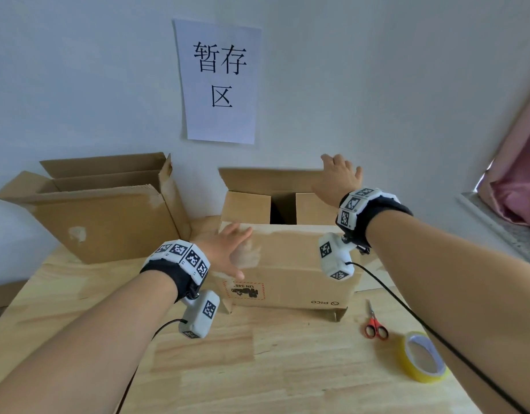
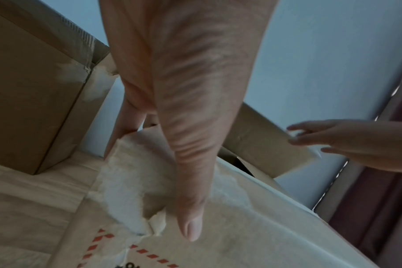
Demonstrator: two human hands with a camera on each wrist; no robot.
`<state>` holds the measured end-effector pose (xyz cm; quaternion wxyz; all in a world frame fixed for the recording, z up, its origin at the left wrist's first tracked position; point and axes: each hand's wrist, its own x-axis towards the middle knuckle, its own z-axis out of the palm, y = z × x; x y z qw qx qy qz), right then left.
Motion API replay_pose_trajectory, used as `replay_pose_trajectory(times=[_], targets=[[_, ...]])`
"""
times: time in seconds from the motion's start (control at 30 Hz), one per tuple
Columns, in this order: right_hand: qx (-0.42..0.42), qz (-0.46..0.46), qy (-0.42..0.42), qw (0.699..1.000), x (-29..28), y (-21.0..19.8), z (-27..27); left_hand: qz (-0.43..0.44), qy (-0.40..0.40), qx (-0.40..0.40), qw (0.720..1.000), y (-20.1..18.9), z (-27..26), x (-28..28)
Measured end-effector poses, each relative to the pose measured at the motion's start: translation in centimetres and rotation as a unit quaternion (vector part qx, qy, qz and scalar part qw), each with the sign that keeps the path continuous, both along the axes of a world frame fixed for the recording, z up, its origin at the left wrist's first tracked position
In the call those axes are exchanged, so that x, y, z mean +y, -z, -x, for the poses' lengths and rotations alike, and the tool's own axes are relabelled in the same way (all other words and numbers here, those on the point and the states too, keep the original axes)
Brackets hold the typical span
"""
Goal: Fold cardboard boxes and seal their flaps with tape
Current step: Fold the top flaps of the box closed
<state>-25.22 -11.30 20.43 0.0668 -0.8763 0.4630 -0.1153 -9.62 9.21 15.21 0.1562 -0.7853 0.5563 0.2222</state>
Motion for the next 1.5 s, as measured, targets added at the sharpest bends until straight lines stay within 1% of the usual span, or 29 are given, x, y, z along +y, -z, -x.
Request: replay_pose_trajectory(times=[0.03, 0.1, 0.17, 0.23, 0.3, 0.4, 0.47, 0.57, 0.63, 0.67, 0.77, 0.83, 0.87, 0.93, 0.97, 1.07, 1.13, 1.2, 1.3, 1.37, 1.43, 1.5], targets=[[0.026, 0.004, 0.002, 1.0, 0.2, 0.0, 0.2, 0.003, -0.002, 0.001, 1.0, 0.1, -0.1, -0.1], [0.062, -0.038, 0.0, 0.997, 0.8, 0.8, 0.8, 0.011, -0.002, 0.002, 1.0, 0.4, -0.3, -0.2], [0.055, -0.106, 0.015, 0.993, 1.1, 2.3, 1.6, 0.018, -0.005, 0.009, 1.0, 0.6, -0.4, -0.3], [0.056, -0.151, 0.021, 0.987, 1.4, 3.7, 2.4, 0.024, -0.01, 0.019, 0.999, 0.7, -0.7, -0.2], [0.058, -0.182, 0.023, 0.981, 1.6, 4.6, 3.3, 0.022, -0.012, 0.025, 0.999, 0.9, -0.8, -0.2], [0.012, -0.207, 0.037, 0.978, 1.7, 6.0, 4.4, 0.028, -0.028, 0.039, 0.998, 0.9, -0.4, -0.1], [0.003, -0.228, 0.025, 0.973, 1.8, 7.1, 4.8, 0.047, -0.042, 0.048, 0.997, 0.8, -0.1, 0.1], [0.011, -0.268, 0.004, 0.963, 2.3, 8.2, 5.0, 0.11, -0.057, 0.084, 0.989, 1.2, 0.1, 0.4], [-0.01, -0.271, -0.001, 0.962, 2.5, 8.7, 5.2, 0.162, -0.072, 0.106, 0.978, 1.9, -0.2, 0.5], [-0.02, -0.268, -0.005, 0.963, 2.5, 8.9, 5.3, 0.191, -0.092, 0.119, 0.97, 2.1, -0.4, 0.5], [-0.036, -0.263, -0.009, 0.964, 2.6, 9.2, 5.7, 0.266, -0.199, 0.152, 0.931, 2.4, -1.1, -0.1], [-0.039, -0.26, -0.013, 0.965, 2.6, 9.2, 5.8, 0.283, -0.26, 0.179, 0.906, 2.4, -1.5, -0.7], [-0.04, -0.262, -0.016, 0.964, 2.5, 9.2, 5.8, 0.286, -0.272, 0.195, 0.898, 2.5, -1.8, -0.9], [-0.042, -0.273, -0.021, 0.961, 2.5, 9.0, 5.8, 0.285, -0.26, 0.223, 0.895, 3.0, -2.1, -1.3], [-0.045, -0.278, -0.022, 0.959, 2.4, 8.9, 5.8, 0.281, -0.245, 0.229, 0.899, 3.4, -2.2, -1.3], [-0.07, -0.279, -0.024, 0.957, 2.3, 8.8, 6.2, 0.267, -0.22, 0.197, 0.917, 4.5, -2.2, -1.3], [-0.114, -0.284, -0.021, 0.952, 2.3, 9.1, 6.7, 0.274, -0.209, 0.177, 0.922, 5.1, -2.4, -1.2], [-0.17, -0.304, 0.006, 0.937, 2.4, 9.7, 6.9, 0.277, -0.202, 0.173, 0.923, 5.4, -2.6, -1.1], [-0.241, -0.345, 0.072, 0.904, 2.4, 10.1, 6.7, 0.277, -0.201, 0.173, 0.924, 5.7, -3.0, -1.2], [-0.268, -0.374, 0.091, 0.883, 2.3, 10.2, 6.6, 0.283, -0.198, 0.174, 0.922, 5.7, -2.9, -1.2], [-0.273, -0.381, 0.106, 0.877, 2.5, 10.1, 6.7, 0.29, -0.2, 0.184, 0.918, 5.8, -2.8, -1.1], [-0.274, -0.379, 0.117, 0.876, 2.6, 10.2, 6.7, 0.296, -0.201, 0.187, 0.915, 5.9, -2.7, -1.0]])
